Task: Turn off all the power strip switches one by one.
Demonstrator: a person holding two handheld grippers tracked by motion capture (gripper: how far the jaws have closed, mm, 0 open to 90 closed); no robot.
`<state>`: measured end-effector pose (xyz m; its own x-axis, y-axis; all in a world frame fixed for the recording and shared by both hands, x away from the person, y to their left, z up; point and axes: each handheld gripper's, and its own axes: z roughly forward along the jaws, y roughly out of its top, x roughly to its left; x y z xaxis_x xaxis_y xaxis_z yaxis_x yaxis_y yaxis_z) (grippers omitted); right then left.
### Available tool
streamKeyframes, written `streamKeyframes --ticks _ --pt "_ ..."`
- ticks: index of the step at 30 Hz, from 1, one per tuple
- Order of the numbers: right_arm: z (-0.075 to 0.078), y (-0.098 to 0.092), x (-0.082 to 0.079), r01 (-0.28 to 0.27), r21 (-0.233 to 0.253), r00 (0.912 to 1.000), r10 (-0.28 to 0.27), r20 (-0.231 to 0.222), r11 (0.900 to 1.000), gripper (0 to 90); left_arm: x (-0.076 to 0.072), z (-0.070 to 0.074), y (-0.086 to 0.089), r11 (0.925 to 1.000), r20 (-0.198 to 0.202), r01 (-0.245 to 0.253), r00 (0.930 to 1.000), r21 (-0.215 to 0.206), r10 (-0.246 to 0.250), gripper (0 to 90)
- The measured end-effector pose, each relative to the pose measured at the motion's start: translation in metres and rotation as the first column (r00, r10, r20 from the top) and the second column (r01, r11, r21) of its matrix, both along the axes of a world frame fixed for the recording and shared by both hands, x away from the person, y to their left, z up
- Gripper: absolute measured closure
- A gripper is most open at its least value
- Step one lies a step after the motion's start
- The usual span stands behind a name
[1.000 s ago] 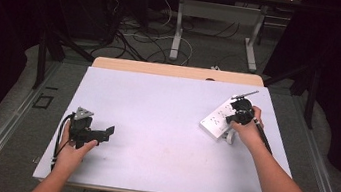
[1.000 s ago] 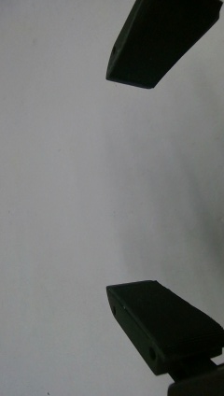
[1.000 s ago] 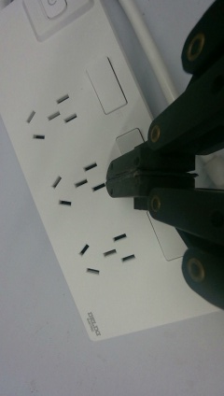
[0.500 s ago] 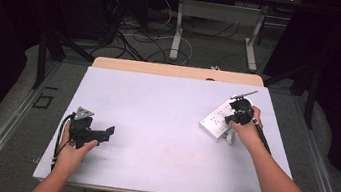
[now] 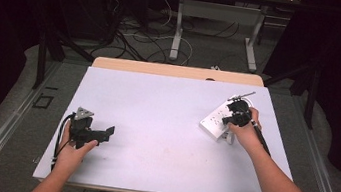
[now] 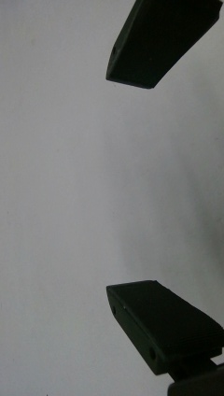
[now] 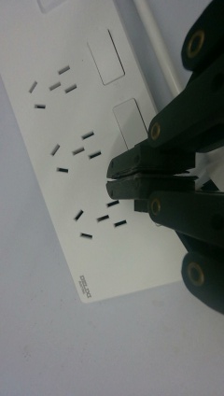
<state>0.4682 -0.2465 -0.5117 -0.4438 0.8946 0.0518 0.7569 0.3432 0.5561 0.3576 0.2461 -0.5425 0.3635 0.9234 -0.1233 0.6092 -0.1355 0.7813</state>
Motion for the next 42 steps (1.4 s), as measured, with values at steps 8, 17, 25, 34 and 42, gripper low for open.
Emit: streamKeyframes --ticks 8,17,25,34,42 --pt "0.001 0.005 -0.006 -0.012 0.009 0.9996 0.013 -0.027 1.000 87.9 0.000 0.000 0.000 1.0000 -0.002 -0.001 1.0000 0.000 0.001 1.0" --pt "-0.002 0.004 -0.011 -0.019 0.022 0.9992 0.020 -0.034 1.000 87.5 0.000 0.000 0.000 1.0000 -0.007 0.002 1.0000 0.001 -0.002 1.1" --pt "-0.002 0.005 -0.014 -0.017 0.031 0.9993 0.018 -0.033 0.999 87.6 0.000 0.000 0.000 1.0000 -0.008 0.001 1.0000 0.003 -0.001 1.2" --pt "-0.002 0.006 -0.016 -0.034 0.026 0.9989 0.035 -0.033 0.999 87.0 0.000 0.000 0.000 1.0000 -0.008 0.001 1.0000 0.002 -0.001 1.2" --pt "-0.003 0.008 -0.016 -0.030 0.023 0.9991 0.030 -0.031 0.999 87.4 0.000 0.000 0.000 1.0000 -0.008 0.001 1.0000 0.002 -0.001 1.2"
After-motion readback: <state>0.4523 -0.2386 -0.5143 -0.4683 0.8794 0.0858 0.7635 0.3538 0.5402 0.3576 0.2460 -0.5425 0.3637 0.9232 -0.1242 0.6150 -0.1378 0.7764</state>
